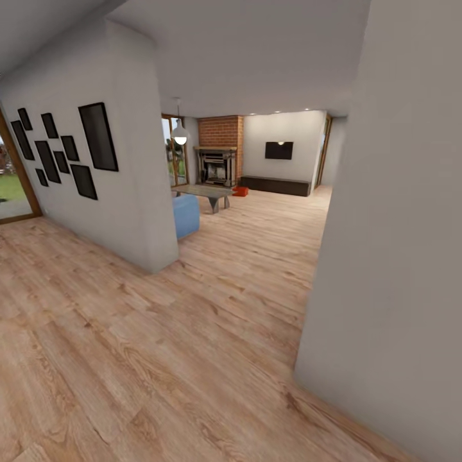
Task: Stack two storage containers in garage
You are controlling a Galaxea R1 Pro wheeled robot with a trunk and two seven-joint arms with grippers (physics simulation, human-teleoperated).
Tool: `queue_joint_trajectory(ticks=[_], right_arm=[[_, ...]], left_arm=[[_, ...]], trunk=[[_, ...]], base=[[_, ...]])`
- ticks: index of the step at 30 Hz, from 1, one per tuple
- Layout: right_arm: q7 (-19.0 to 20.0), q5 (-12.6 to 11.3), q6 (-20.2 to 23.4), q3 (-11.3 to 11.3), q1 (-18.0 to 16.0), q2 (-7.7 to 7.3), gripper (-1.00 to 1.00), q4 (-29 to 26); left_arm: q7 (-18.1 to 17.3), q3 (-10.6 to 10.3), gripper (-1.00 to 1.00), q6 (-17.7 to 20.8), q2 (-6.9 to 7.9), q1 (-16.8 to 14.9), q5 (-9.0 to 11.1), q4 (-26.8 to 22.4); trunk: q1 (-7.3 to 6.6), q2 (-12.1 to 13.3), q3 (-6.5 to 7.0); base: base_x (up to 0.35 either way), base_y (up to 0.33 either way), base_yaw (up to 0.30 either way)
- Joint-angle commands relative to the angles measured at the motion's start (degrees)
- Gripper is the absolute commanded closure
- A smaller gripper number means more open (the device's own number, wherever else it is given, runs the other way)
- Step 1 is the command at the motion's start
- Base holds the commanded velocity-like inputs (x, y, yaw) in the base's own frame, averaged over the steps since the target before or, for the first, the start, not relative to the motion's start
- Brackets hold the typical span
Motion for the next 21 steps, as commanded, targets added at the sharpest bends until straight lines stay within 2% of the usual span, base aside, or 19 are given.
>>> queue_joint_trajectory(ticks=[1,4,15,21], right_arm=[[-0.3,-0.5,0.0,0.5,-0.1,0.09,-1.0,0.2],[-0.4,-0.5,0.1,0.5,-0.1,0.09,-1.0,0.2],[-0.5,-0.5,0.0,0.5,-0.1,0.07,-1.0,0.2],[-0.5,-0.5,-0.1,0.5,-0.1,0.07,-1.0,0.2]], left_arm=[[-0.2,0.0,-1.0,-0.2,0.0,-0.1,0.6,0.1],[-0.2,0.0,-1.0,-0.2,0.0,-0.1,0.6,0.1],[-0.2,0.0,-1.0,-0.2,0.0,-0.1,0.6,0.1],[-0.2,0.0,-1.0,-0.2,0.0,-0.1,0.6,0.1]], trunk=[[0.03,0.0,-0.06],[0.03,0.0,-0.06],[0.03,0.0,-0.06],[0.03,0.0,-0.06]], base=[[0.322,0.0,0.009],[0.322,0.0,0.142],[0.322,0.0,0.264],[0.322,0.0,0.068]])
